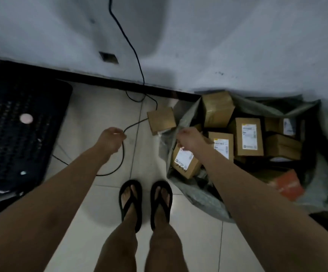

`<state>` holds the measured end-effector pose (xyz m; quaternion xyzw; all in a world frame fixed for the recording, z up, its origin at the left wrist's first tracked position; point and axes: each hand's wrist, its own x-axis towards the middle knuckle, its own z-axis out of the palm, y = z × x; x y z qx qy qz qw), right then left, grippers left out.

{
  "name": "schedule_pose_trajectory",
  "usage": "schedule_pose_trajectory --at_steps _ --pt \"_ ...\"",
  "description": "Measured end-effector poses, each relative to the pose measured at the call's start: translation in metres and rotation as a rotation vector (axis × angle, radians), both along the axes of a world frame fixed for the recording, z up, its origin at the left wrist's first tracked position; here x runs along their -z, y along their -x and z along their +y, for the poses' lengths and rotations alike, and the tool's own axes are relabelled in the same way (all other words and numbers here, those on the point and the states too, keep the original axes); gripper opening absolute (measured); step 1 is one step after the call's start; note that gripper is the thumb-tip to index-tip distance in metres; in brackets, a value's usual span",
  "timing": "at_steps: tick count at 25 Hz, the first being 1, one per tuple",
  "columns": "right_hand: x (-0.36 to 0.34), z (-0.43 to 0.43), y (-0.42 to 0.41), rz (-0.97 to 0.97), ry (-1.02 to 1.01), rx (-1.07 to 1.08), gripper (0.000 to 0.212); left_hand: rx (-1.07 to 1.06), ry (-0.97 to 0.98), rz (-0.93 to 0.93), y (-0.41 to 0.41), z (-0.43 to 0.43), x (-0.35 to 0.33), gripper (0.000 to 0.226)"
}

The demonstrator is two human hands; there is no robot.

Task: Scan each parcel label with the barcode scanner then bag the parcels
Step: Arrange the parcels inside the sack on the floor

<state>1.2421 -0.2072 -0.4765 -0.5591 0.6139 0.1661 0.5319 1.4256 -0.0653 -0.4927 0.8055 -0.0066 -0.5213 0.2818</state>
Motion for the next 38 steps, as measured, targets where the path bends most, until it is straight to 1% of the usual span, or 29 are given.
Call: schedule_pose_trajectory --at_steps 2,3,4,6,7,9,11,13,14,16,18,20,22,24,26,29,31,32,33,34,35,36,37,38 --pt "0.061 -0.019 -0.016 0.006 0.05 -0.001 0.012 0.009 0.008 0.017 -0.003 -0.018 0.068 0.036" --pt "0.084 -0.03 -0.02 -0.007 0.088 -0.005 0.007 0.014 0.017 0.027 -0.003 -0.025 0.088 0.038" --pt "0.111 -0.039 -0.024 -0.015 0.124 -0.002 0.007 0.017 0.022 0.046 0.0 -0.032 0.115 0.042" --pt "0.171 -0.059 -0.03 -0.036 0.186 0.007 0.031 0.013 0.036 0.092 0.005 -0.051 0.175 0.055" --pt "0.195 -0.067 -0.029 -0.038 0.208 0.005 0.038 0.01 0.047 0.115 0.009 -0.06 0.201 0.063" --pt "0.231 -0.075 -0.031 -0.038 0.185 0.002 0.041 -0.02 0.062 0.153 0.019 -0.081 0.241 0.073" --pt "0.249 -0.072 -0.036 -0.068 0.14 0.018 0.04 -0.044 0.071 0.172 0.028 -0.097 0.256 0.068" --pt "0.241 -0.062 -0.041 -0.134 0.138 0.038 0.037 -0.082 0.131 0.135 0.039 -0.104 0.241 0.054" --pt "0.225 -0.058 -0.042 -0.171 0.141 0.071 0.038 -0.126 0.163 0.107 0.042 -0.104 0.224 0.049" --pt "0.18 -0.056 -0.038 -0.287 0.119 0.241 0.045 -0.195 0.234 0.037 0.044 -0.101 0.179 0.043" --pt "0.122 -0.057 -0.024 -0.413 0.107 0.374 0.055 -0.24 0.287 0.02 0.048 -0.098 0.122 0.039" --pt "0.065 -0.061 -0.01 -0.5 0.117 0.374 0.065 -0.248 0.351 0.023 0.056 -0.102 0.065 0.033" --pt "0.016 -0.074 0.007 -0.539 0.192 0.343 0.073 -0.209 0.438 0.024 0.067 -0.114 0.012 0.026" --pt "-0.028 -0.089 0.039 -0.518 0.339 0.324 0.072 -0.148 0.506 0.074 0.087 -0.132 -0.032 0.019" --pt "-0.049 -0.102 0.084 -0.446 0.501 0.322 0.063 -0.04 0.482 0.188 0.119 -0.157 -0.049 0.012" --pt "-0.022 -0.11 0.159 -0.209 0.653 0.365 0.055 0.107 0.322 0.39 0.186 -0.183 -0.022 0.01" --pt "0.021 -0.104 0.202 -0.076 0.681 0.371 0.055 0.275 0.239 0.434 0.231 -0.193 0.015 0.005" --pt "0.046 -0.098 0.218 -0.007 0.657 0.319 0.057 0.382 0.221 0.419 0.247 -0.195 0.036 0.008" --pt "0.07 -0.09 0.231 0.079 0.591 0.229 0.062 0.452 0.219 0.374 0.257 -0.197 0.058 0.02" --pt "0.094 -0.081 0.24 0.177 0.486 0.117 0.069 0.481 0.246 0.275 0.26 -0.199 0.078 0.034" --pt "0.112 -0.071 0.244 0.272 0.378 0.01 0.077 0.473 0.281 0.126 0.256 -0.201 0.096 0.045" --pt "0.129 -0.063 0.246 0.348 0.326 -0.084 0.086 0.454 0.309 -0.07 0.245 -0.202 0.119 0.053" --pt "0.141 -0.058 0.245 0.411 0.33 -0.177 0.094 0.451 0.258 -0.266 0.227 -0.201 0.141 0.059" --pt "0.15 -0.056 0.243 0.446 0.378 -0.248 0.099 0.463 0.151 -0.424 0.21 -0.198 0.159 0.066"
